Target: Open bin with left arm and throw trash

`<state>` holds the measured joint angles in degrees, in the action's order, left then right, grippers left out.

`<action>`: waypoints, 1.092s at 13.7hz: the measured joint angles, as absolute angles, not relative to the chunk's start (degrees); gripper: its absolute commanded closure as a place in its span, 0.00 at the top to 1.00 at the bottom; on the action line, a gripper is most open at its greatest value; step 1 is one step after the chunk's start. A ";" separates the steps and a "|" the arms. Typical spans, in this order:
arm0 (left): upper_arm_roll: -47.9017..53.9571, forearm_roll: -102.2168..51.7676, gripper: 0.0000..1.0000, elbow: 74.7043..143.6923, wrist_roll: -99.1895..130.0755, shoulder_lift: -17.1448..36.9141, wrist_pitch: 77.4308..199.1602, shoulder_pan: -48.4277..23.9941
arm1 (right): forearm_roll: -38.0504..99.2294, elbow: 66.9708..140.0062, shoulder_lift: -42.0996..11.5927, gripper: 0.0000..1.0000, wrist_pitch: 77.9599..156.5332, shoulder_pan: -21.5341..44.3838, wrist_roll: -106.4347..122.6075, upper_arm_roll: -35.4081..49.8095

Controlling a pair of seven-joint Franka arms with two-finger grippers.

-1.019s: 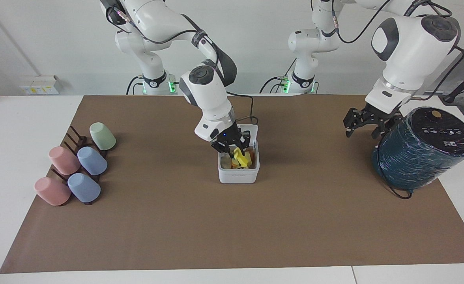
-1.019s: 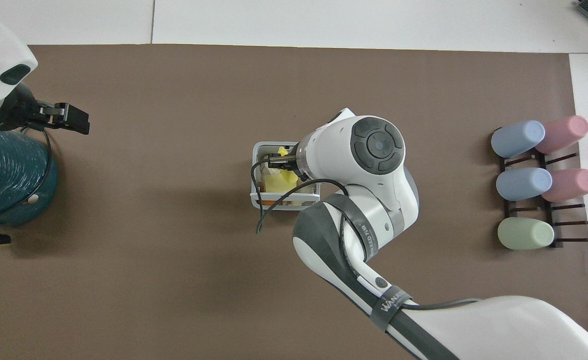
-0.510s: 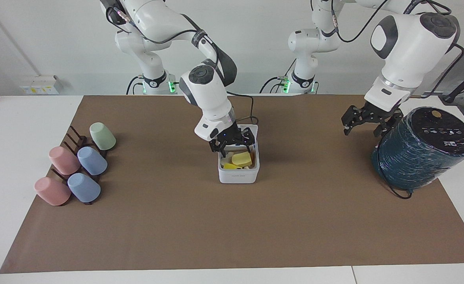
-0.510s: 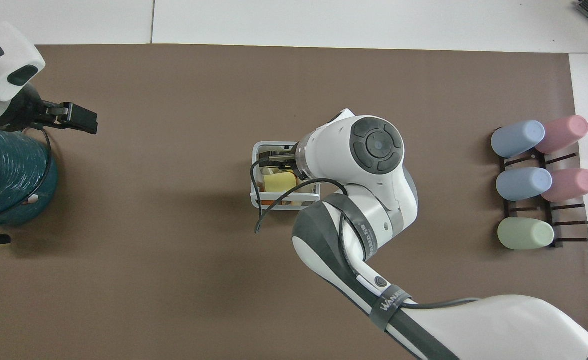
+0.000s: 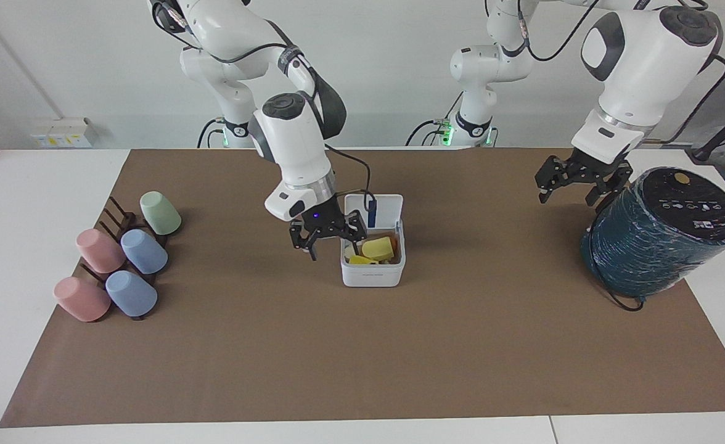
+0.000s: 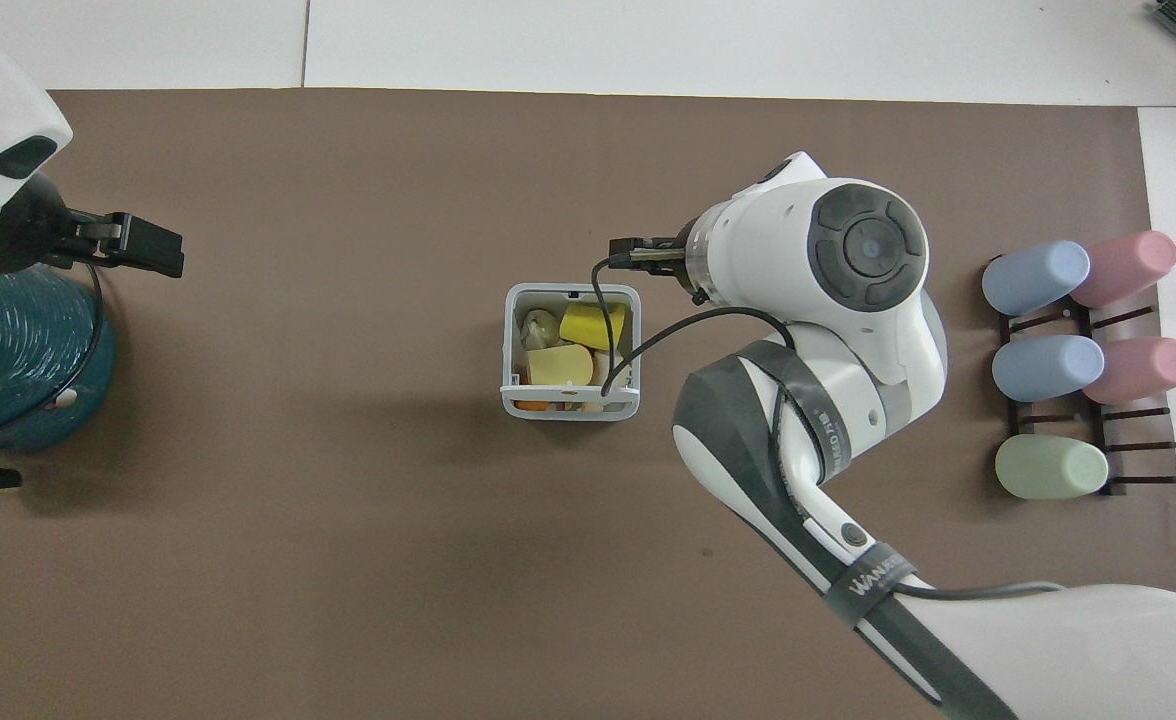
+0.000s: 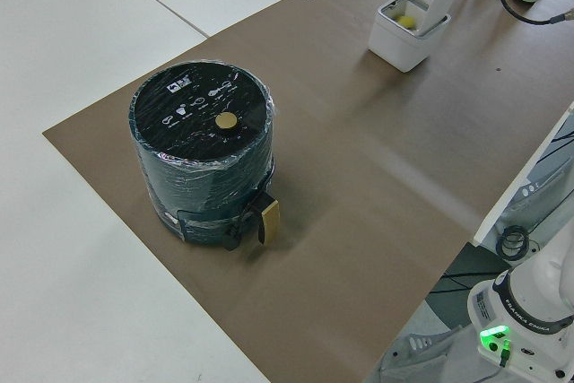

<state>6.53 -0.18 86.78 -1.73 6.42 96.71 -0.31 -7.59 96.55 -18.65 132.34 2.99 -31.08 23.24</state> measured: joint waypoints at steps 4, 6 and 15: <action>6.20 -0.18 1.00 86.77 -1.73 6.28 95.80 -0.25 | -10.74 96.09 -14.37 1.00 125.19 -1.70 -29.61 23.23; 6.00 -0.18 1.00 86.77 -1.73 6.16 95.61 -0.23 | -10.75 96.01 -11.53 1.00 120.63 -3.84 -26.65 23.22; 5.97 -0.18 1.00 86.76 -1.73 5.54 95.37 -0.24 | -7.59 92.33 -1.18 1.00 100.81 -3.16 -12.38 11.45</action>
